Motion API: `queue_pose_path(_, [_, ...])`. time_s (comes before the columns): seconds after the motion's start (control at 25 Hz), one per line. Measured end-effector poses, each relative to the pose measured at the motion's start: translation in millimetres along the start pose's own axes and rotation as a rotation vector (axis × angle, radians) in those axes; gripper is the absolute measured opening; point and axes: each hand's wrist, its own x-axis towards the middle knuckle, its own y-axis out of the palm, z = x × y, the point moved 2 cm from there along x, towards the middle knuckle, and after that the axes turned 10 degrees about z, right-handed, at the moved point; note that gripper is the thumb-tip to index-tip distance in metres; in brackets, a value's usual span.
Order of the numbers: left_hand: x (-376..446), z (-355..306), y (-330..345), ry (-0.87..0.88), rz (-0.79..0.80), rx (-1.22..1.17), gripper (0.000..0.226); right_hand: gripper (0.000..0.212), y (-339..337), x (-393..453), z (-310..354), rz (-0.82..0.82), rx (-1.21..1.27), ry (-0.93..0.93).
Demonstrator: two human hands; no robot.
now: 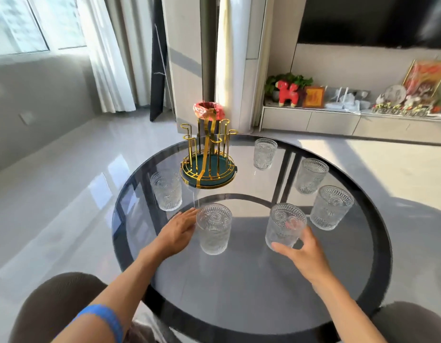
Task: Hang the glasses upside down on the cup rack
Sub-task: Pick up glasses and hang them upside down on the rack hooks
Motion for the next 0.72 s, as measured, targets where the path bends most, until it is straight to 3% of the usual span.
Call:
queue_pose_path(0.16, [10, -17, -19, -0.172, -0.15, -0.283, 0.056, 0.062, 3, 1, 22, -0.051, 0.161, -0.063])
queue_pose_path(0.32, [34, -57, -80, -0.014, -0.483, -0.321, 0.047, 0.07, 0, 33, 79, -0.08, 0.241, -0.223])
queue_pose_path(0.4, [49, -65, -110, 0.03, -0.561, -0.34, 0.042, 0.079, -3, 63, 120, -0.113, 0.233, -0.286])
queue_pose_path(0.48, [71, -63, -139, 0.041, -0.596, -0.317, 0.041, 0.08, -4, 95, 155, -0.13, 0.212, -0.34])
queue_pose_path(0.6, [108, -56, -178, 0.102, -0.609, -0.092, 0.051, 0.073, 1, 137, 194, -0.19, 0.037, -0.394])
queue_pose_path(0.72, [148, -44, -198, 0.229, -0.401, 0.208, 0.056, 0.063, 16, 167, 220, -0.154, -0.188, -0.505])
